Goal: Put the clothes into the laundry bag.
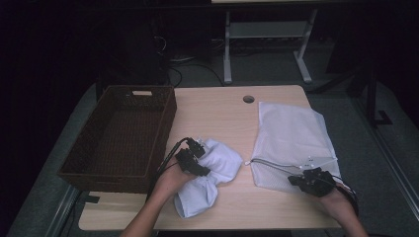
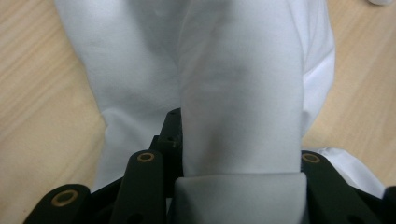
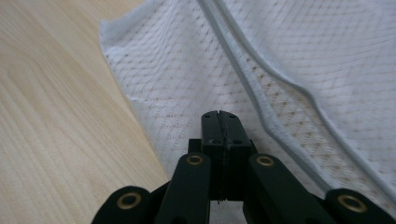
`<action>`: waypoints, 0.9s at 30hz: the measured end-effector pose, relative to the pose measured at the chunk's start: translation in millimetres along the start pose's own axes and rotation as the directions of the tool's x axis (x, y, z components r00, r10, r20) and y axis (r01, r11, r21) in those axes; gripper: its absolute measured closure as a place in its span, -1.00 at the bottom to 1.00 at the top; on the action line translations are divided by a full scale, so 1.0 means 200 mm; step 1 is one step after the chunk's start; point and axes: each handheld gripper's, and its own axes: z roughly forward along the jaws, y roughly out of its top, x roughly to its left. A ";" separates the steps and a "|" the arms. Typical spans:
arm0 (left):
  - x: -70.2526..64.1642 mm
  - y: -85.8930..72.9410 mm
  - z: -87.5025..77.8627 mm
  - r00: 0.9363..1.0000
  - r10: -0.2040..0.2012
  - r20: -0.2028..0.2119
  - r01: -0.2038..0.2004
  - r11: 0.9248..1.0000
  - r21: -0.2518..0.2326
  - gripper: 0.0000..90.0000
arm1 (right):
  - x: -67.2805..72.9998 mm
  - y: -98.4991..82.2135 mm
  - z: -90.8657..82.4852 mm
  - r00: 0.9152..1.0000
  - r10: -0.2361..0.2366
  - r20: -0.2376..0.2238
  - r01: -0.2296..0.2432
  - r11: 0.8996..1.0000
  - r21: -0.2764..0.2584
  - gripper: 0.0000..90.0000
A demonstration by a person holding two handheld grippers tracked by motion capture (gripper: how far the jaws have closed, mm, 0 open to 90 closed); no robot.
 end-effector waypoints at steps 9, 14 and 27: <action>-0.04 -0.07 -0.03 1.000 0.014 0.004 -0.014 1.000 0.008 0.35 | 0.02 0.04 0.07 1.000 -0.013 -0.001 0.013 1.000 0.018 1.00; -0.05 -0.09 -0.03 1.000 0.017 -0.001 -0.017 1.000 0.008 0.35 | 0.04 0.11 0.13 1.000 -0.021 0.012 0.021 1.000 0.007 1.00; -0.06 -0.09 -0.03 1.000 0.018 -0.006 -0.018 1.000 0.005 0.35 | 0.08 0.30 0.29 0.999 -0.031 0.022 0.032 0.999 -0.025 1.00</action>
